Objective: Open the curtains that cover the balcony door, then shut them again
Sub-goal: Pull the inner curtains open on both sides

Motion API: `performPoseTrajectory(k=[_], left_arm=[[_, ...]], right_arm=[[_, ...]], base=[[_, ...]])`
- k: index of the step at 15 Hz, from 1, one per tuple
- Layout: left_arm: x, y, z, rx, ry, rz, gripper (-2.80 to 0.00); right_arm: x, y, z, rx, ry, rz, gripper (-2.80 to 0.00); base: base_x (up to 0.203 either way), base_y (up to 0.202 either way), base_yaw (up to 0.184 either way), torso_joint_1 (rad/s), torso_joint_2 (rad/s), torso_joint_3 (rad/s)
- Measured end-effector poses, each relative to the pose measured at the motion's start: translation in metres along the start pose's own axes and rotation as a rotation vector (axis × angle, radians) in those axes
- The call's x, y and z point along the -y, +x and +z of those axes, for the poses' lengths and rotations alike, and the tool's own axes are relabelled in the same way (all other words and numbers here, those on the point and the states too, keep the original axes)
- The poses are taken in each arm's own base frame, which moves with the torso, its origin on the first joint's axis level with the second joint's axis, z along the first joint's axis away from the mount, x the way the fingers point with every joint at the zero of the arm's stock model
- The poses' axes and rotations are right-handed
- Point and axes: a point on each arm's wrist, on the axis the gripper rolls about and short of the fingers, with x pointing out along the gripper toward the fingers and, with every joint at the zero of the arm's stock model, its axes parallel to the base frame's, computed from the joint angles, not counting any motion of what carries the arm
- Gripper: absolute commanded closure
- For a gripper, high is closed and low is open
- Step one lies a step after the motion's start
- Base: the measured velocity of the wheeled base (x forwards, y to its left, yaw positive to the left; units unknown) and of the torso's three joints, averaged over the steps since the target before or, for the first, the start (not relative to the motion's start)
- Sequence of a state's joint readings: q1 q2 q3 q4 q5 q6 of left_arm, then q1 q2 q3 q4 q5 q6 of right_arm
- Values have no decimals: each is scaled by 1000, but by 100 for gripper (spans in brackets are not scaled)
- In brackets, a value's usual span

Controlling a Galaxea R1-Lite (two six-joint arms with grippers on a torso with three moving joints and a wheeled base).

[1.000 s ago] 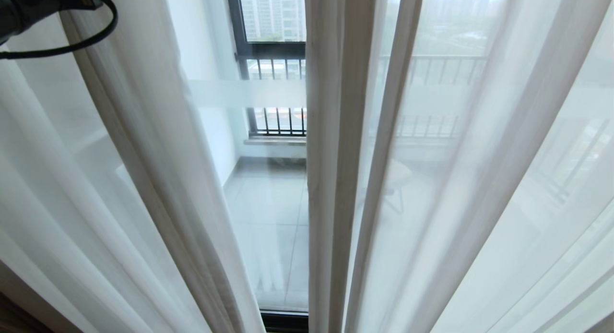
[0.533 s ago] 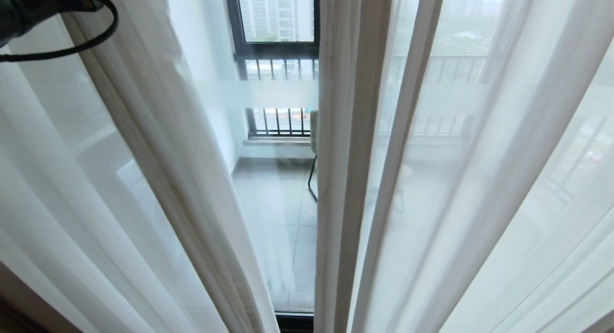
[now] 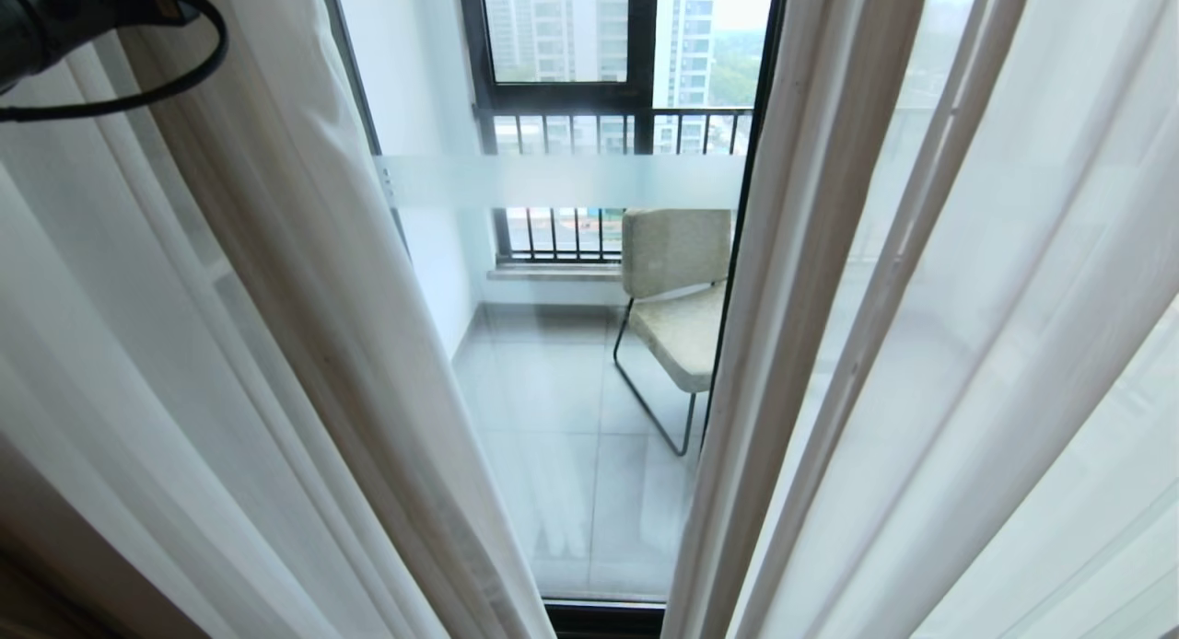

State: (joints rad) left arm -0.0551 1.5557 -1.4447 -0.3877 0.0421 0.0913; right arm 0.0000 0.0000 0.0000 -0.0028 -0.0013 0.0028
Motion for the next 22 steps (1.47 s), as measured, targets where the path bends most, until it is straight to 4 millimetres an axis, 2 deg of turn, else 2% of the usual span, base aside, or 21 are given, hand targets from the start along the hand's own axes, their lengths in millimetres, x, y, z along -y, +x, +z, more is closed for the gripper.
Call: performPoseTrajectory(k=[9, 22], left_arm=[[-2, -3, 3, 3, 0, 14, 0], [-5, -21, 8, 5, 2, 20, 0]], right_arm=[[0, 0, 0, 0, 0, 0, 0], [0, 0, 0, 0, 0, 0, 0]], base=[[0, 191, 1, 2, 2, 4], [0, 191, 1, 3, 2, 1]])
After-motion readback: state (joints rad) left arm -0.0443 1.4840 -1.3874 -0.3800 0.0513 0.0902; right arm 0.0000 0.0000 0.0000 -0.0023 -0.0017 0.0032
